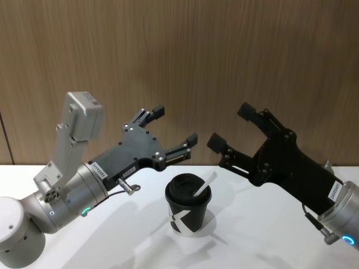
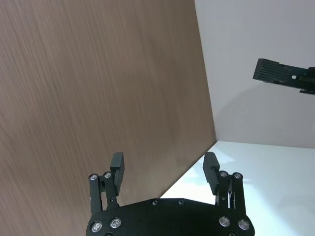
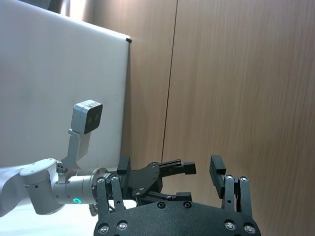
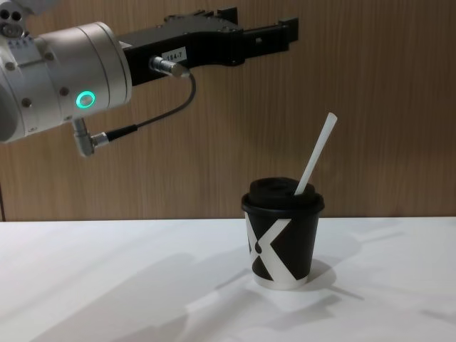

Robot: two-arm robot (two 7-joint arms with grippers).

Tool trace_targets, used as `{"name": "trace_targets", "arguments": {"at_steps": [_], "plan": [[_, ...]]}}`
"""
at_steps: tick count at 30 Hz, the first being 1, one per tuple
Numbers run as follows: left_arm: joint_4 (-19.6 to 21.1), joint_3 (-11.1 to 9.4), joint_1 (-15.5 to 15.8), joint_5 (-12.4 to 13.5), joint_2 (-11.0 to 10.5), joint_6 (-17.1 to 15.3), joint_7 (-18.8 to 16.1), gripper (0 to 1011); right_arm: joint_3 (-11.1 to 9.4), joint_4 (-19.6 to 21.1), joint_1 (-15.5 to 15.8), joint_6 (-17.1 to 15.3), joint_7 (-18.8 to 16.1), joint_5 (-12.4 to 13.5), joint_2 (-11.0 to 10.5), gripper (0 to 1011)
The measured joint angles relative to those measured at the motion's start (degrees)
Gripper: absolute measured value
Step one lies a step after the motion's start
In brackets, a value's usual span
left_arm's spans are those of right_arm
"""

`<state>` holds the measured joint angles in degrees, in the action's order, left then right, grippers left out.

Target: Pick up the straw with one hand, pass it to the other hand, and insert it into the cup.

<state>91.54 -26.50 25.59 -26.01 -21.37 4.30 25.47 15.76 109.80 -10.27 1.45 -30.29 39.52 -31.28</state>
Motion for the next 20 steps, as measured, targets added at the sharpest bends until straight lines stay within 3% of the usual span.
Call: {"name": "trace_targets", "arguments": {"at_steps": [20], "plan": [[-0.09,0.01,0.05,0.06,0.1,-0.01,0.0,1004,0.03,0.17,0.26,-0.14,-0.09,0.16,-0.18,1001]]}}
